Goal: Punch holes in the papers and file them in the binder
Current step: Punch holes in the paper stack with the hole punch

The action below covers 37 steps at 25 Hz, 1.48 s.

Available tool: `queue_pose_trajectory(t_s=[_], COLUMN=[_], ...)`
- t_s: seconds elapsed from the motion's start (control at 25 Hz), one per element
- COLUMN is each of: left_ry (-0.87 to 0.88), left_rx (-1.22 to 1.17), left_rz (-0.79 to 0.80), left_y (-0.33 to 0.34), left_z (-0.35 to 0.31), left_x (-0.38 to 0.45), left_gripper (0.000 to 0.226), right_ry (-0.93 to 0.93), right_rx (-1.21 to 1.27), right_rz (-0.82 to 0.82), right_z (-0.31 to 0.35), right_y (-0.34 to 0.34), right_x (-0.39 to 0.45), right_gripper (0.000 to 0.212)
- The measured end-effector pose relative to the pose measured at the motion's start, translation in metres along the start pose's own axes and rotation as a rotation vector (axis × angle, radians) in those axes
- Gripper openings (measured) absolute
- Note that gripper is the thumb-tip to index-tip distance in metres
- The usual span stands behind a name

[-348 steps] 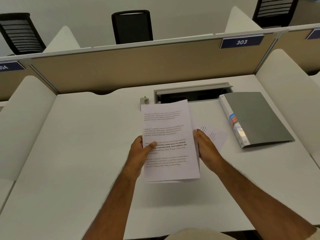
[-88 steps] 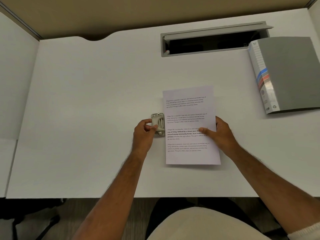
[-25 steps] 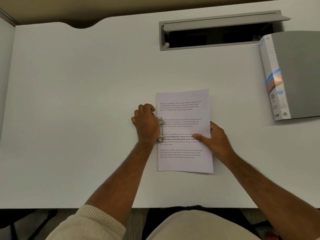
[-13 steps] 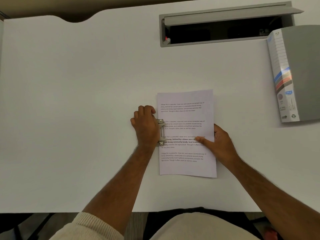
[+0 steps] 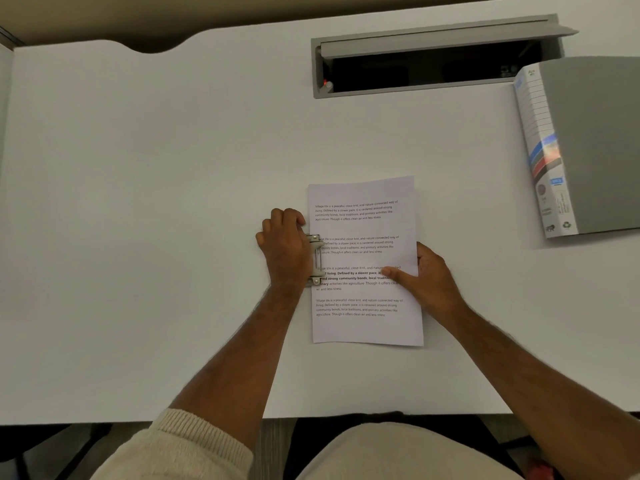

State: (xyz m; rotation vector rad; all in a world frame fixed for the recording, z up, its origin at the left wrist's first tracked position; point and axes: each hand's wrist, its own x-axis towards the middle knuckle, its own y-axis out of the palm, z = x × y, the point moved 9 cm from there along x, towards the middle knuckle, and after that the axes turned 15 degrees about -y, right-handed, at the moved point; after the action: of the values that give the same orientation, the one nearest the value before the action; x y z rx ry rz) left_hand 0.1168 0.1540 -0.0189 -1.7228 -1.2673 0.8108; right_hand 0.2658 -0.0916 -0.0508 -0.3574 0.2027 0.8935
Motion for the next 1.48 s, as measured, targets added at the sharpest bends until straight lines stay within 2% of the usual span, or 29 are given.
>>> queue_pose_trajectory(t_s=[0.24,0.4,0.68,0.88,1.0,1.24,1.48], left_ry=[-0.003,-0.060,-0.259,-0.307,-0.327,-0.514,-0.613], left_rx=[0.043,0.057,-0.153,-0.283,-0.321,-0.385,-0.471], left_rz=[0.021,0.091,0.251,0.288,0.283,0.374,0.485], left_y=[-0.001,-0.001,-0.001,-0.015,-0.022,-0.021,-0.016], left_z=[-0.002,-0.004,0.008,0.016,0.024,0.039,0.034], left_x=[-0.002,-0.001,0.000,-0.016,-0.028,-0.047,-0.059], left_gripper=[0.029,0.033,0.024,0.014,0.020,0.033,0.023], right_ry=[-0.031,-0.046,-0.057,-0.073,-0.085,-0.087,-0.093], right_rx=[0.030,0.046,0.090,0.098,0.083,0.082,0.054], right_rz=[0.005,0.009,0.026,0.005,-0.014,-0.056,-0.078], right_z=[0.005,0.009,0.014,0.013,0.011,0.005,0.010], right_y=[0.000,0.001,-0.002,-0.008,-0.018,-0.035,-0.047], right_x=[-0.002,-0.003,-0.005,-0.008,-0.008,-0.003,0.009], right_gripper=[0.051,0.050,0.050,0.049,0.049,0.050,0.050])
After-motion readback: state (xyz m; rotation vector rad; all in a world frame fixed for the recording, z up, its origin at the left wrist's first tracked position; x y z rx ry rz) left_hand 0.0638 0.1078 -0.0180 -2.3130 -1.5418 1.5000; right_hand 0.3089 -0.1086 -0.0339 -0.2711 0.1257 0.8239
